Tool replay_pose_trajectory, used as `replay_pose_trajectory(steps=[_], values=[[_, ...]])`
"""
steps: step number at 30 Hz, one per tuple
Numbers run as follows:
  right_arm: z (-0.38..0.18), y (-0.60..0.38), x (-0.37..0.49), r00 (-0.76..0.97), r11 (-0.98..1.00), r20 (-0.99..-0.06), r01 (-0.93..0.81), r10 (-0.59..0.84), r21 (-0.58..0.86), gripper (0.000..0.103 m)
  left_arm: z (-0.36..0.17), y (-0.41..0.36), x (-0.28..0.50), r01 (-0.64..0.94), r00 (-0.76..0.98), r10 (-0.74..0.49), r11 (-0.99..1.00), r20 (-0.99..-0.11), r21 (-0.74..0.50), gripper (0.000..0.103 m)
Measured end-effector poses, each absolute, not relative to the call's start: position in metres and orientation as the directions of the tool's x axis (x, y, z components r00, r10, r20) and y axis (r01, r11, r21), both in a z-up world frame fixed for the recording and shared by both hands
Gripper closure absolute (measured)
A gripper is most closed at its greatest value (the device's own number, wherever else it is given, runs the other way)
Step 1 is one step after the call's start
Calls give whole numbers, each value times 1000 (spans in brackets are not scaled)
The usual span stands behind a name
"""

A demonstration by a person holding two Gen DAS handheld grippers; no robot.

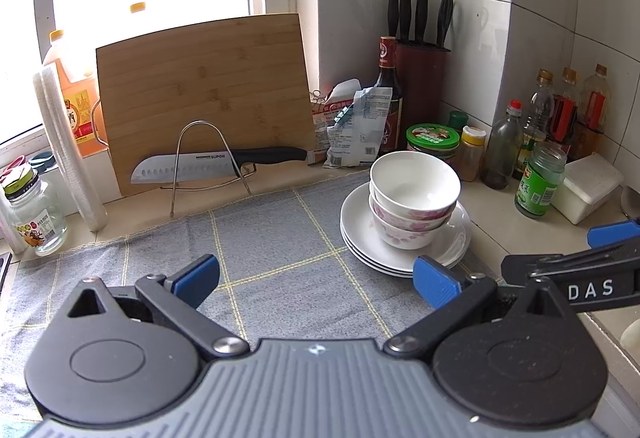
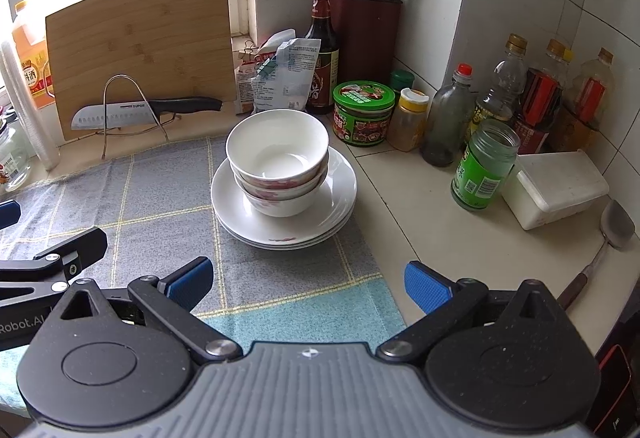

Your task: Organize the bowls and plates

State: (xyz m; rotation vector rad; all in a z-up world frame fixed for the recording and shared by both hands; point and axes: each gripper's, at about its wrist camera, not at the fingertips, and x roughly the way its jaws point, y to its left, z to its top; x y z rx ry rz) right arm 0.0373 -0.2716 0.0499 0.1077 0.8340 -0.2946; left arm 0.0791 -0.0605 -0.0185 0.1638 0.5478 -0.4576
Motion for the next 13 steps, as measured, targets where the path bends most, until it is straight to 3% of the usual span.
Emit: replay_pose_trajectory(steps=[13], values=[[51, -271, 36, 635, 954, -740, 300, -220, -25, 0, -18, -59, 79, 458, 757, -374, 889, -536, 26, 1]])
